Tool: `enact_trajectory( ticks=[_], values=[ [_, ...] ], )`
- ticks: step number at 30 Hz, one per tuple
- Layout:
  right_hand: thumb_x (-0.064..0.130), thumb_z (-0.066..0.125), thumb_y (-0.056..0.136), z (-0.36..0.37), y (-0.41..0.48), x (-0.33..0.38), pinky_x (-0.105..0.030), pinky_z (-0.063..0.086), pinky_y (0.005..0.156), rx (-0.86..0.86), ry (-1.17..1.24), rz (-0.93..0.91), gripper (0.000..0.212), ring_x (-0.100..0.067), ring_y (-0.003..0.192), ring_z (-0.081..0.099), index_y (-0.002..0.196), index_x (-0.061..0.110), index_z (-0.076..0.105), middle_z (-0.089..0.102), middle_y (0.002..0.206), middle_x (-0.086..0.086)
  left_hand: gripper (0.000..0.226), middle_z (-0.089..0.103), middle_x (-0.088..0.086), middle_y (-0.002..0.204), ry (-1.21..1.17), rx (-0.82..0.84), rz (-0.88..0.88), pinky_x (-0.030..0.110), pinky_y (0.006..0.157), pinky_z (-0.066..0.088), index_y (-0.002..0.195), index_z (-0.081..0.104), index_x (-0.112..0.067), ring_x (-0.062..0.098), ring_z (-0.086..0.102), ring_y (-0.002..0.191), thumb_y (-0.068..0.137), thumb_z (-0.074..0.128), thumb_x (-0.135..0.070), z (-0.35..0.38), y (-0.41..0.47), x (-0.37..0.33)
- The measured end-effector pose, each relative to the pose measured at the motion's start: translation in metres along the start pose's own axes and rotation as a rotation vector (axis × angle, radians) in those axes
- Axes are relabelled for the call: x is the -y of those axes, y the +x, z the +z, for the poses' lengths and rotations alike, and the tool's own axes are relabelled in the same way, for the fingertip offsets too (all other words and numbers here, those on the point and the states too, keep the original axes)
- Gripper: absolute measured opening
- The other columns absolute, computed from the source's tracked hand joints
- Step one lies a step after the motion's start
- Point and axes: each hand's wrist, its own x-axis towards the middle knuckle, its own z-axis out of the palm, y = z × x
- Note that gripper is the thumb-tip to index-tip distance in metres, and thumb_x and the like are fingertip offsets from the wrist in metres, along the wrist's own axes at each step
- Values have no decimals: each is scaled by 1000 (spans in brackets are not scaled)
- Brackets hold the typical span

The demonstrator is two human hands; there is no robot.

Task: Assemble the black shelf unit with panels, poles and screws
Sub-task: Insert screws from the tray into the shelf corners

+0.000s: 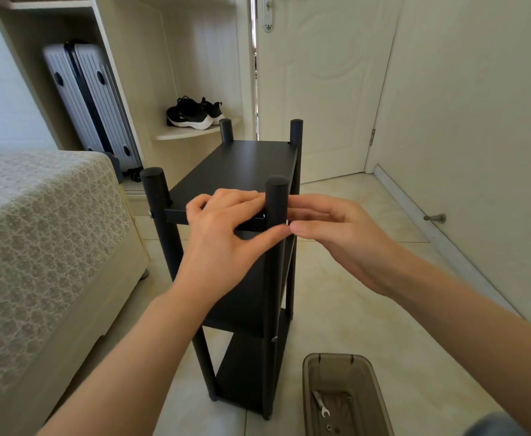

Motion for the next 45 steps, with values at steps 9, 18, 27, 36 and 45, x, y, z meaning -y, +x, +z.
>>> enact_trajectory(
  ticks=[9,18,27,36,45],
  values=[
    [14,58,97,-13,-19,-40,-32,54,96,-72,-160,293,25,-5,103,67,119,25,65,73,106,9,51,53,-27,124,124,-13,-16,13,107,8,125,67,-30,-12,36,119,87,53,-61,1,-5,3],
    [12,59,94,-16,-34,-170,-27,56,81,115,-473,716,22,-21,98,66,115,8,66,69,107,-9,40,64,-15,126,168,-34,4,21,102,14,122,68,-29,-6,43,119,93,56,-55,4,-4,1],
    [17,63,89,1,-74,-295,-26,51,81,174,-615,868,23,-22,100,66,108,9,73,72,107,-8,35,58,-22,109,214,-123,18,9,102,13,112,71,-26,-9,42,108,93,55,-52,14,-8,-2],
    [16,57,95,26,-83,-373,-22,42,71,287,-688,878,17,-24,96,64,106,8,67,68,105,-8,29,62,-16,106,235,-180,-5,12,103,18,111,69,-26,1,52,110,93,58,-46,24,-7,-11],
    [13,58,94,51,-125,-409,-33,47,95,453,-741,814,28,-27,111,60,122,11,57,62,124,-11,18,62,-16,101,252,-221,12,17,103,23,105,65,-31,-1,51,105,94,58,-43,31,-8,-15]
  ],
)
